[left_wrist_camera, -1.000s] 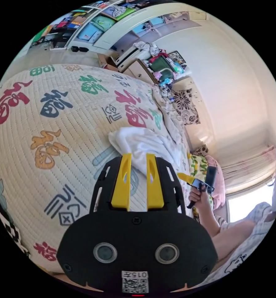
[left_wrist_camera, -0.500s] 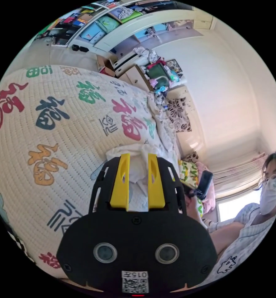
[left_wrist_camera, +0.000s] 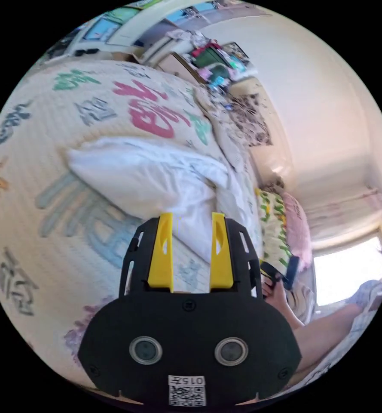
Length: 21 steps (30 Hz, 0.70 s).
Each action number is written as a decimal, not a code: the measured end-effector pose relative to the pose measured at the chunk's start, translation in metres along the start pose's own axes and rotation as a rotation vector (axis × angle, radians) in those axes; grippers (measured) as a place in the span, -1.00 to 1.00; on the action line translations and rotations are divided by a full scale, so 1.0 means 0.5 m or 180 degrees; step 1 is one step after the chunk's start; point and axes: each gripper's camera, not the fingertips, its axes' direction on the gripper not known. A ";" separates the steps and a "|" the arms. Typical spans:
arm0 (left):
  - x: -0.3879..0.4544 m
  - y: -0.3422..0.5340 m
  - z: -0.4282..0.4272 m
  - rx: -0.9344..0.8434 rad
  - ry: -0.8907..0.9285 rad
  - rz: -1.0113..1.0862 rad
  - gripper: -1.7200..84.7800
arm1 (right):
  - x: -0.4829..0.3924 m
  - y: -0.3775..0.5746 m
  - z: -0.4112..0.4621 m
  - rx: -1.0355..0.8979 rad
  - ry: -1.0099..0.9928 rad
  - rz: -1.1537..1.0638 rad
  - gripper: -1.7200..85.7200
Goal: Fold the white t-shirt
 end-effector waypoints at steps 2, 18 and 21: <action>-0.022 -0.022 -0.040 0.0431 -0.0476 -0.0174 -0.65 | 0.006 -0.023 0.006 -0.0102 -0.0063 -0.0188 -0.64; 0.054 -0.373 -0.090 0.0844 0.1354 0.0023 -0.96 | 0.007 -0.238 -0.394 0.1239 -0.0461 -0.0788 -0.91; 0.125 -0.363 -0.150 0.0962 0.1390 0.0471 -0.96 | -0.025 -0.205 -0.476 0.1352 -0.0416 -0.1142 -0.91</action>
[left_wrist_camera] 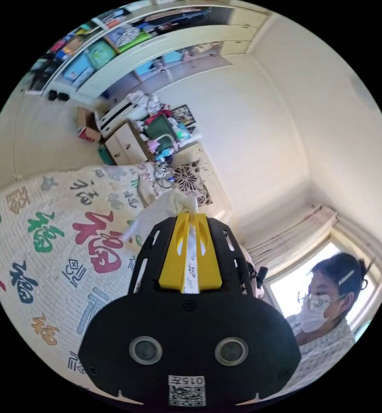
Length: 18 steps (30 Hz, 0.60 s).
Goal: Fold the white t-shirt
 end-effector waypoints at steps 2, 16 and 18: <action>0.027 0.026 -0.008 -0.0130 -0.0130 0.0164 -0.96 | -0.009 0.027 -0.027 -0.0056 -0.0011 0.0007 -0.91; -0.190 0.428 0.051 -0.1137 -0.1711 -0.1026 -0.83 | 0.169 0.386 -0.004 -0.1734 0.0655 0.1481 -0.80; -0.169 0.397 0.092 -0.1120 -0.1833 -0.0685 -0.81 | 0.178 0.341 0.003 -0.1681 0.0786 0.1194 -0.79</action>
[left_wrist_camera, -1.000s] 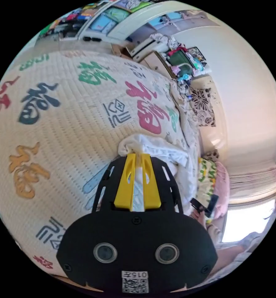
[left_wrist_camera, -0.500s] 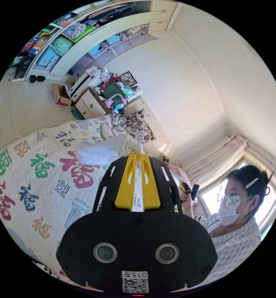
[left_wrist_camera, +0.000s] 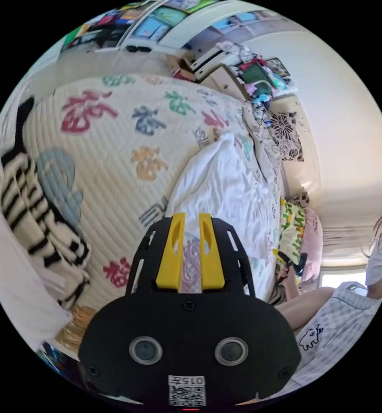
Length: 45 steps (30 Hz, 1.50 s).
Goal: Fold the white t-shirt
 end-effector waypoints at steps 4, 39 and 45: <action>0.157 -0.128 0.112 0.0138 -0.0142 0.1051 -0.76 | -0.054 -0.122 0.029 0.0127 -0.0380 -0.0573 -0.77; 0.585 0.485 0.770 -0.1444 0.1256 0.2566 -0.76 | 0.055 0.098 0.228 -0.0395 -0.1172 0.0463 -0.95; 0.658 0.410 0.756 -0.0780 0.0394 0.3597 -0.71 | 0.078 0.176 0.209 -0.0320 -0.1116 0.0496 -0.96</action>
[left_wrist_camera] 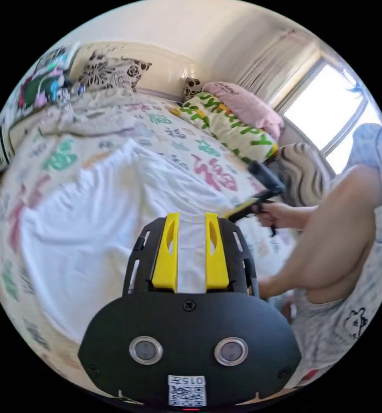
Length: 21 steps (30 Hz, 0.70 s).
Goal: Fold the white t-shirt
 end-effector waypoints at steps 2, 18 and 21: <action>-0.009 -0.057 0.032 -0.0117 -0.0339 0.0269 -0.67 | 0.008 0.020 -0.003 0.0014 -0.0023 0.0038 -0.96; 0.285 -0.274 0.377 -0.2299 0.0114 0.3282 -0.71 | 0.017 0.166 0.013 -0.0124 0.0059 -0.0073 -0.97; 0.336 -0.264 0.428 -0.2535 0.0178 0.3451 -0.74 | 0.022 0.202 0.019 -0.0146 0.0069 -0.0027 -0.97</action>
